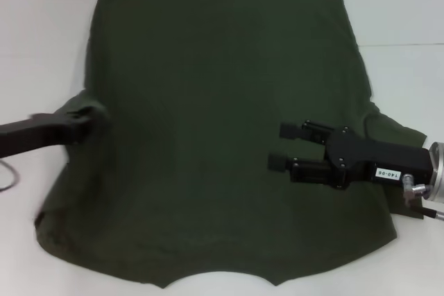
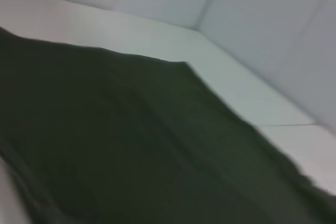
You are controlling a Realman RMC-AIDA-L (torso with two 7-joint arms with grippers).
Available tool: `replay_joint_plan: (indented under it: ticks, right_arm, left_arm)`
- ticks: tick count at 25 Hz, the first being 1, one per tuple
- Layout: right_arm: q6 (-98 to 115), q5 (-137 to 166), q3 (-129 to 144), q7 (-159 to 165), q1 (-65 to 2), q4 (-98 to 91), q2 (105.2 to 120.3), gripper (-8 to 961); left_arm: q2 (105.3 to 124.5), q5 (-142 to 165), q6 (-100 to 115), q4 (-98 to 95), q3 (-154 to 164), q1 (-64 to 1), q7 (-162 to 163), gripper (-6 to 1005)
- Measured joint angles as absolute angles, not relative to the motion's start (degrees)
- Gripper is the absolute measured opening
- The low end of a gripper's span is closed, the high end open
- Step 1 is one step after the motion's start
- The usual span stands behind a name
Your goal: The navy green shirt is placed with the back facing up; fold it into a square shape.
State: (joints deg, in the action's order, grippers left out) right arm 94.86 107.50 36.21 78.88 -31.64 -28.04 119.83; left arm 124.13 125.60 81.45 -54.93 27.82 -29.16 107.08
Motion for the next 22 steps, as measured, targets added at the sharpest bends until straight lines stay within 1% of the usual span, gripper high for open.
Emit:
replay_joint_plan:
  ticks: [10,15,18,22]
  right_arm:
    - [96.5,107.7,36.6,78.8,-31.3,-28.1,119.69,880]
    - [97.2,107.6,36.6,78.8,-31.1,-28.3,119.69,879]
    - [97.2,107.5,36.4,78.9,-31.0,-28.5,119.61,878]
    - [97.5,106.6,35.2,79.9,-30.4,-28.7,119.16,878]
  left_arm:
    - [124.09,112.6,82.6,-42.0,31.6,-29.8,103.7,14]
    - [123.98,111.5,83.2,-40.9,31.6,-29.2,102.7,204]
    - [123.96,111.4,83.3,-41.1,31.2,-28.7,102.3,392]
    - [123.97,110.9,84.2,-40.9,31.0,-28.5,100.4,588]
